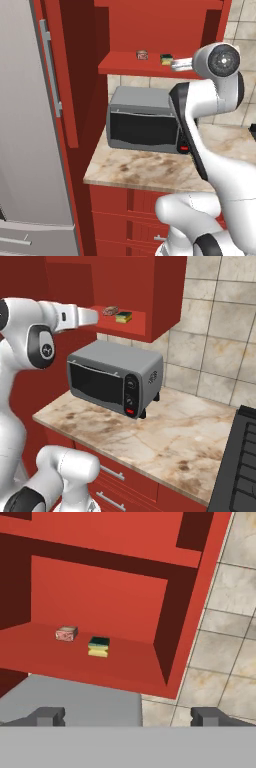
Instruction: Pick up the bar soap and sponge from the sink, and place them back in the cabinet, and close the cabinet door.
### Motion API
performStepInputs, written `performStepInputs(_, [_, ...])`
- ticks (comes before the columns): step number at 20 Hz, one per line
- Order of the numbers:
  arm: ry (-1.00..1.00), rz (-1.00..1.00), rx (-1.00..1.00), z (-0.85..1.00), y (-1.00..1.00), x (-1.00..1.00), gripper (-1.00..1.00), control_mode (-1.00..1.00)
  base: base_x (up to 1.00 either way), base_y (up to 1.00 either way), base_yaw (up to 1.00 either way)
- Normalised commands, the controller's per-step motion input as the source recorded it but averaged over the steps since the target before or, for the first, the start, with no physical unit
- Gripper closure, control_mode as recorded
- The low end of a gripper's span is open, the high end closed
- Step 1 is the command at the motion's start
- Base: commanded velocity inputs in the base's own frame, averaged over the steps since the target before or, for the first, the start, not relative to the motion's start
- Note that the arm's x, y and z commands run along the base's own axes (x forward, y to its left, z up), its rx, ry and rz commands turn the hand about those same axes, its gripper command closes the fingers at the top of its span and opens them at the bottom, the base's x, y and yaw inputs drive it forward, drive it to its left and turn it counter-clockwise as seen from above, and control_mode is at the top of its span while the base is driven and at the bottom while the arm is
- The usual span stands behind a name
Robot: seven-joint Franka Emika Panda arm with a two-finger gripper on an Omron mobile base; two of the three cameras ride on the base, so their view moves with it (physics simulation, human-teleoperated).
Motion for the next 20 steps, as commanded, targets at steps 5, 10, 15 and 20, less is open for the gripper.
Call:
performStepInputs(5, [0.00,0.01,-0.03,0.04,0.00,-0.33,-1.00,-1.00,0.00,0.00,0.00])
performStepInputs(10, [0.00,0.01,-0.01,0.05,0.00,-0.33,-1.00,-1.00,0.00,0.00,0.00])
performStepInputs(15, [0.00,0.03,-0.03,0.08,0.11,-0.42,-1.00,-1.00,0.00,0.00,0.00])
performStepInputs(20, [0.00,0.07,-0.08,0.17,0.32,-0.66,-1.00,-1.00,0.00,0.00,0.00])
